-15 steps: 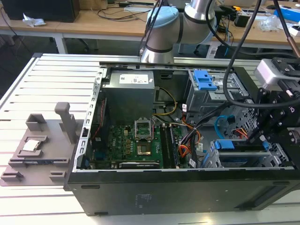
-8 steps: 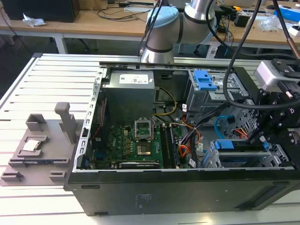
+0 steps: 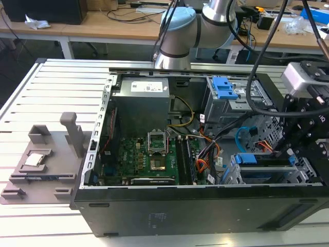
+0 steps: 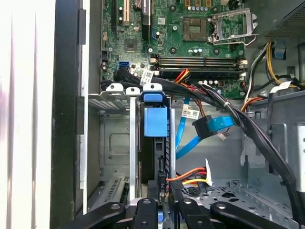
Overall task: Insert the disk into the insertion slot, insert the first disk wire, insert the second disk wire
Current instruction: 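Insert the first disk wire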
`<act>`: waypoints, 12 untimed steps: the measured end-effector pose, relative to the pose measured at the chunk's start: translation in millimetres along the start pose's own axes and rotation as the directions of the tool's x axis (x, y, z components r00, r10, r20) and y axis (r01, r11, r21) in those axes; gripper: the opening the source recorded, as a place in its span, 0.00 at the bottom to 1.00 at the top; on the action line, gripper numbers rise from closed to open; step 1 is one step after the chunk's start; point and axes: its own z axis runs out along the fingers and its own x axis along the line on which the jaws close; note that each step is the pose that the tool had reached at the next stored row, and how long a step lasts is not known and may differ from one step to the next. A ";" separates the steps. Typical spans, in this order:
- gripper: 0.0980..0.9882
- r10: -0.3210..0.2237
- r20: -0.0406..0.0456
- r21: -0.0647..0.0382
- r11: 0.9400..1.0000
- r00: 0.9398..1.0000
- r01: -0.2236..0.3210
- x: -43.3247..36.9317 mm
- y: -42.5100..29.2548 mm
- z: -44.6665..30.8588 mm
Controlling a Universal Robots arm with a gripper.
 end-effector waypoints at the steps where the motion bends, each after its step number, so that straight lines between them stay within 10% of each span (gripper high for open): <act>1: 0.16 0.000 0.000 0.000 1.000 1.000 0.000 -0.2 0.4 -5.4; 12: 0.01 0.000 0.002 0.000 1.000 1.000 0.000 -2.4 2.4 -17.3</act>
